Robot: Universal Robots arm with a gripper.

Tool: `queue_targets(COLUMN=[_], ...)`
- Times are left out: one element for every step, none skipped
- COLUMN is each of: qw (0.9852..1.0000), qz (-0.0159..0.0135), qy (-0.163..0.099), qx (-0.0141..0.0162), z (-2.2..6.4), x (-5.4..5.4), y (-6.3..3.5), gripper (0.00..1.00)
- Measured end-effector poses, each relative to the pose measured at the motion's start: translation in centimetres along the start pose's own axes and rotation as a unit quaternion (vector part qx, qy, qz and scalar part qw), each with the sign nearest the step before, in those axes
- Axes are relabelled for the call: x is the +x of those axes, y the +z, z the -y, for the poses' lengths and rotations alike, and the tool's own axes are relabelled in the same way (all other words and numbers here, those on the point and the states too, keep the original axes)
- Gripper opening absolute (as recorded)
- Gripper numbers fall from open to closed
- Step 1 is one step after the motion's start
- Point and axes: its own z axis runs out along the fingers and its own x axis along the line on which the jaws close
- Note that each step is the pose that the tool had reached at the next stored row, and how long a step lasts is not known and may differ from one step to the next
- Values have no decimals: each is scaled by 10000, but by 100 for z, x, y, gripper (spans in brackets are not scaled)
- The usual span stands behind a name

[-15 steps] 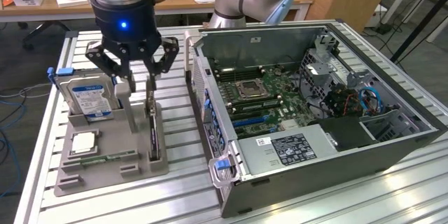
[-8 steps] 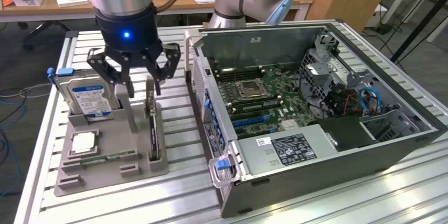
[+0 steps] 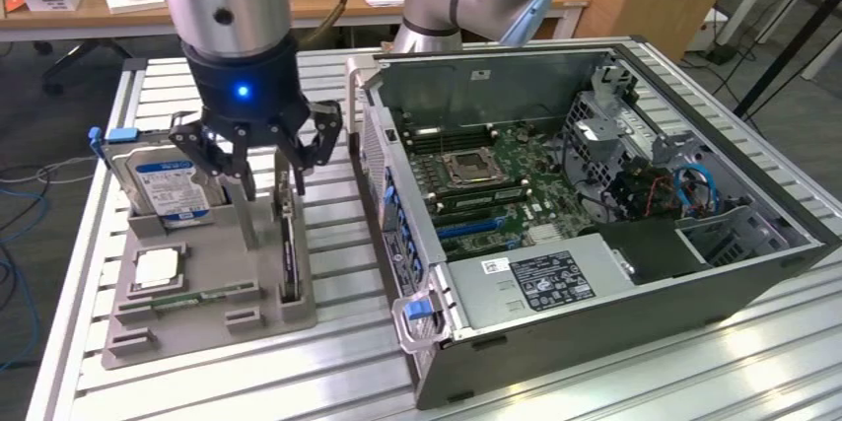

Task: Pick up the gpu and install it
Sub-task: 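Pick up the gpu and move the gpu toward the slot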

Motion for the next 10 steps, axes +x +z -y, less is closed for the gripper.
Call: queue_targets(qw=[10000, 10000, 10000, 10000, 10000, 10000, 10000, 10000, 10000, 10000], qz=[0, -1, -1, -1, -2, -2, -2, -2, -2, -2], qy=[0, -1, -3, -6, -10, -14, -19, -22, -27, -31], qx=[0, 1, 1, 0, 1, 1, 0, 0, 0, 0], z=[5, 9, 11, 11, 12, 13, 13, 14, 18, 22], x=[-3, -7, -12, -19, -27, -34, -42, -50, -59, -68], y=[17, 35, 54, 72, 90, 108, 127, 144, 164, 182], gripper=[53, 53, 53, 53, 53, 53, 53, 53, 53, 53])
